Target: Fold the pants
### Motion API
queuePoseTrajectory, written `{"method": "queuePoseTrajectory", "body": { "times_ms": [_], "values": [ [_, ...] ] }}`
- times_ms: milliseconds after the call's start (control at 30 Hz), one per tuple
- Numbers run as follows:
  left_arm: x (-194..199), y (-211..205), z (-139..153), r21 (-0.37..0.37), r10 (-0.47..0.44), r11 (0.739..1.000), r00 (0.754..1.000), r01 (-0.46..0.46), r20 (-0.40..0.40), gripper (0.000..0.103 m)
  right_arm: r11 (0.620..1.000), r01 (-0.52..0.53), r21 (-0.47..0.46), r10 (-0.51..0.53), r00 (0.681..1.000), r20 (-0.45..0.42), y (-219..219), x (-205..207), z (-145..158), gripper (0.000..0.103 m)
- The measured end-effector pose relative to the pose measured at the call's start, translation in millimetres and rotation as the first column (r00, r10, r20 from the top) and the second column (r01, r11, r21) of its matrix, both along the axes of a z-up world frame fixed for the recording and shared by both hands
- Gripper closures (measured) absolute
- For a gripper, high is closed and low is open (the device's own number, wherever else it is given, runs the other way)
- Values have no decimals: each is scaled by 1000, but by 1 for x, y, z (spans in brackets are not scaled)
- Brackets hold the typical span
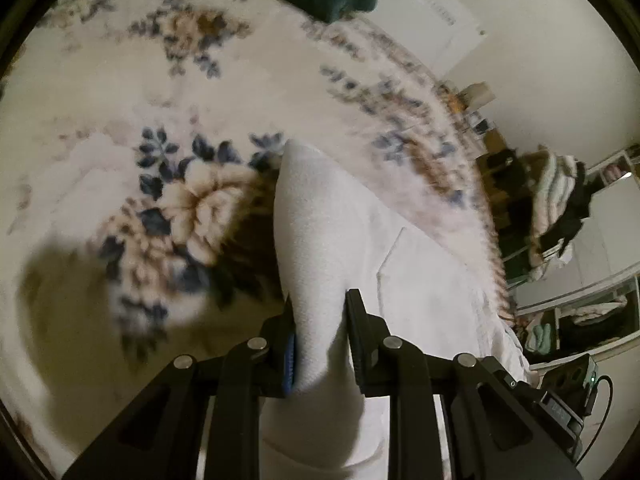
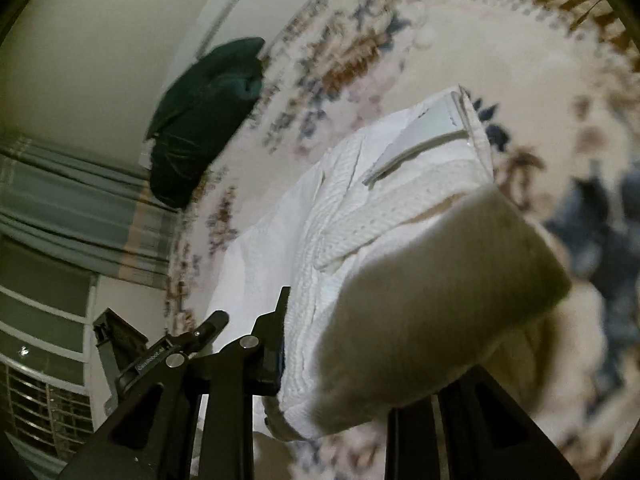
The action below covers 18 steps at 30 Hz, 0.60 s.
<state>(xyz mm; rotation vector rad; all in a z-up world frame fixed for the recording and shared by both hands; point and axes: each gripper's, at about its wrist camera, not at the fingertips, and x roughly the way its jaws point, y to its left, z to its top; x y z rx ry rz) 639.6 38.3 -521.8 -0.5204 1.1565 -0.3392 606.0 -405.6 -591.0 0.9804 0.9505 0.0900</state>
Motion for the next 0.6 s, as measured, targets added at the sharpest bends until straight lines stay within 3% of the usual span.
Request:
{"method": "queuePoseTrajectory", "body": {
  "times_ms": [67, 167, 233, 400, 533, 600],
  "values": [
    [5, 2, -22, 13, -9, 1000, 999, 10, -45, 79, 1000, -3, 5, 3, 998, -57, -3, 14, -26, 75],
    [-5, 8, -32, 4, -25, 1000, 998, 25, -62, 71, 1000, -27, 8, 28, 986, -162, -11, 12, -50, 59],
    [-16, 11, -32, 2, -32, 999, 997, 32, -70, 69, 999, -8, 48, 18, 980, -197, -21, -1, -58, 57],
    [-38, 17, -21, 60, -47, 997, 997, 51, -68, 69, 997, 75, 20, -67, 967, -245, -42, -24, -55, 57],
    [-51, 15, -6, 168, -73, 982, 996, 81, -54, 69, 995, 18, -95, -46, 955, -294, -31, -17, -44, 49],
    [-58, 9, 5, 230, -82, 969, 996, 90, -45, 70, 982, -11, -190, -51, 947, -317, -22, -11, -28, 38]
  ]
}}
